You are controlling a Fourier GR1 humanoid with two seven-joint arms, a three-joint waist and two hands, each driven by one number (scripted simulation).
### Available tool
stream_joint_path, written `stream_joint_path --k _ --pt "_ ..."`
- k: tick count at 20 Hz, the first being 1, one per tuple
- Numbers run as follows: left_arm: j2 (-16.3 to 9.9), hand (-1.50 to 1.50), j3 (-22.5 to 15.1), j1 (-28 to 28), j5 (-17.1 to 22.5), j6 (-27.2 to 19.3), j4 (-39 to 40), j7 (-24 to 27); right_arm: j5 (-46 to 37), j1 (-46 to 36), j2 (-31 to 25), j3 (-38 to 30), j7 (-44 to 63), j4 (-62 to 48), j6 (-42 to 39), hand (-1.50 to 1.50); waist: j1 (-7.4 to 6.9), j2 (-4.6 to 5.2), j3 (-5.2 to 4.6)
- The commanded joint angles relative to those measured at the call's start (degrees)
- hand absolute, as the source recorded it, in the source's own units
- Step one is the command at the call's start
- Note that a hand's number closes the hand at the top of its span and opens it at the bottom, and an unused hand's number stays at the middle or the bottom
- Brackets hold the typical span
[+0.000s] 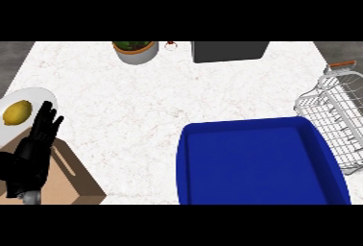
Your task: Pick the tomato from the tray and place it in the tiered basket
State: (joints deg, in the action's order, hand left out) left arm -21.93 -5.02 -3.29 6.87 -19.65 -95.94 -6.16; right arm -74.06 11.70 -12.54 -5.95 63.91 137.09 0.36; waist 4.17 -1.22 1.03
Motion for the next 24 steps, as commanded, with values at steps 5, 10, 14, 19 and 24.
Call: stream_joint_path --k 5,10,14,19,24 --pt "4.9 0.00 -6.1 -2.7 -0.3 1.5 6.5 -1.2 -1.2 -8.0 0.3 -5.6 8.9 6.8 -11.9 1.50 -2.64 1.48 -1.52" --pt "4.8 0.00 -6.0 -3.4 -0.5 2.3 7.5 0.4 1.0 -14.1 -0.9 -11.6 7.8 2.8 -16.6 1.50 -3.39 1.43 -1.48" --pt "6.7 0.00 -6.8 -1.6 -1.3 0.9 8.8 0.2 2.4 -19.6 -1.5 -15.3 6.1 -1.1 -19.5 1.50 -3.27 1.60 -1.44" --pt "6.7 0.00 -7.6 -1.8 -1.9 1.5 8.7 0.5 6.0 -23.2 -2.8 -19.8 1.4 -7.1 -20.2 1.50 -3.80 1.55 -1.23" --pt "6.8 0.00 -7.0 -0.8 -1.2 2.1 10.2 1.1 8.1 -27.1 -4.8 -24.0 -1.8 -16.1 -20.5 1.50 -3.96 1.85 -1.20"
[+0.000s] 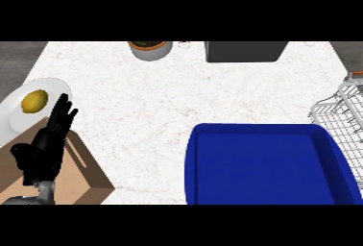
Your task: Pick the tomato from the tray and place it in the tiered basket
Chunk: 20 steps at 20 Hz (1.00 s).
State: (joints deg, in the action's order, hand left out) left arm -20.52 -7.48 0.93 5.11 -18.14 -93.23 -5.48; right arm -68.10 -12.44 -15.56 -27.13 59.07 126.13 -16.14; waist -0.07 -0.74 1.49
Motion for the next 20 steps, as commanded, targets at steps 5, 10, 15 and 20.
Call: stream_joint_path --k 5,10,15,20 --pt "5.7 0.00 -4.9 -4.8 -0.1 0.1 8.2 0.8 -1.1 -6.2 -1.1 -4.1 3.5 -11.9 -1.5 1.50 -0.63 1.56 -1.63" --pt "5.5 0.00 -4.4 -4.0 0.8 0.4 7.8 -1.1 1.4 -7.1 -0.4 -8.5 -1.1 -17.8 3.7 1.50 -0.13 1.38 -1.47" --pt "4.9 0.00 -4.8 -7.0 0.8 0.9 5.6 0.0 8.6 -10.5 5.2 -14.8 -2.6 -19.0 12.5 -1.50 -0.44 0.94 -1.34" --pt "5.7 0.00 -4.2 -4.6 0.6 0.1 7.4 -0.3 13.3 -13.1 6.8 -18.0 -7.6 -20.9 21.3 -1.50 0.08 1.34 -1.35"
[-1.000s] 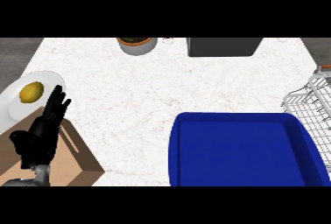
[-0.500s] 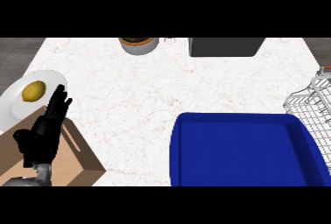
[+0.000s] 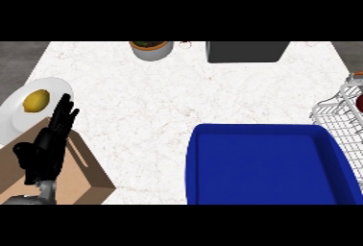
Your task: Pick the tomato from the tray and place it in the tiered basket
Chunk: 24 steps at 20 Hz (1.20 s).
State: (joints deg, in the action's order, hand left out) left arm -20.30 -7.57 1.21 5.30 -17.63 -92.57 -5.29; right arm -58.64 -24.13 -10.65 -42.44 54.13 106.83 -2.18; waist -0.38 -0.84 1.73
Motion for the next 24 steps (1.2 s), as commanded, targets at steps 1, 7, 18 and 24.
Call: stream_joint_path --k 1,7,18,24 --pt "5.2 0.00 -4.5 -5.4 0.5 0.0 5.5 -0.8 4.4 -1.0 2.6 -3.2 -3.7 -1.1 9.4 -1.50 0.30 1.27 -1.59" --pt "5.0 0.00 -4.1 -7.6 0.4 -0.3 4.9 -0.3 4.7 -1.9 -1.4 -6.6 -7.2 1.7 15.9 -1.50 0.53 1.06 -1.73" --pt "4.1 0.00 -2.3 -9.8 0.6 -1.5 4.6 -0.7 4.8 8.8 -0.3 -19.1 0.8 22.7 14.2 -1.50 5.03 -0.08 -1.90" --pt "3.5 0.00 -0.5 -11.2 1.8 -1.7 4.1 -1.4 13.4 16.3 3.8 -24.5 3.4 35.9 7.0 -1.50 8.15 -0.83 -1.99"
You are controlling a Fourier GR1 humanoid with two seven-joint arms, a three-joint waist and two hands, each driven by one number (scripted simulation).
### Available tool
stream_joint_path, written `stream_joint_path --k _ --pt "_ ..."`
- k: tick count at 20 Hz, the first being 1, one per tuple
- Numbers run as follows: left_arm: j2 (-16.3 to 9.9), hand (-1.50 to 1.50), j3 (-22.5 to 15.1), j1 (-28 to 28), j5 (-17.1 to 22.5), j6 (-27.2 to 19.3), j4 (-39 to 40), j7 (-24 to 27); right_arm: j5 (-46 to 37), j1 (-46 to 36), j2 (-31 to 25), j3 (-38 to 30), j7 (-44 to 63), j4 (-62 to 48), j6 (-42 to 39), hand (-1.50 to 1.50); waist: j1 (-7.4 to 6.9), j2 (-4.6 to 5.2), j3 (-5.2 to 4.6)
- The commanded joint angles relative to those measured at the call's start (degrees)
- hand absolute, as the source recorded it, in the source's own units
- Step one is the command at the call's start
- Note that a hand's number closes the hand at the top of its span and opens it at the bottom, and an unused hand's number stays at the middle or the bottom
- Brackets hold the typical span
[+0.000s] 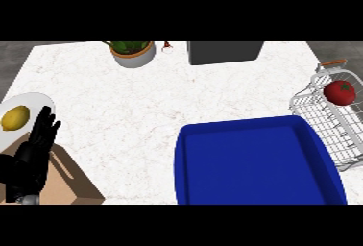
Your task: Pick the tomato from the tray and place it in the tiered basket
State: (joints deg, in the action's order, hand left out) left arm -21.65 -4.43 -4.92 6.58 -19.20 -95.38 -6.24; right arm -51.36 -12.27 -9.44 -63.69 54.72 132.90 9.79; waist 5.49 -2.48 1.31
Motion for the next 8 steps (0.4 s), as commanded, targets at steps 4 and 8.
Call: stream_joint_path --k 4,8 --pt "4.0 0.00 -3.0 -7.7 0.7 0.0 4.2 -0.4 9.7 7.4 4.2 -4.7 1.2 11.9 -6.9 -1.50 2.84 0.12 -1.54" --pt "3.4 0.00 -1.4 -7.8 1.4 -0.9 3.4 -2.5 13.0 6.5 3.5 -4.5 0.0 11.3 -8.4 -1.50 5.16 -0.73 -1.62"
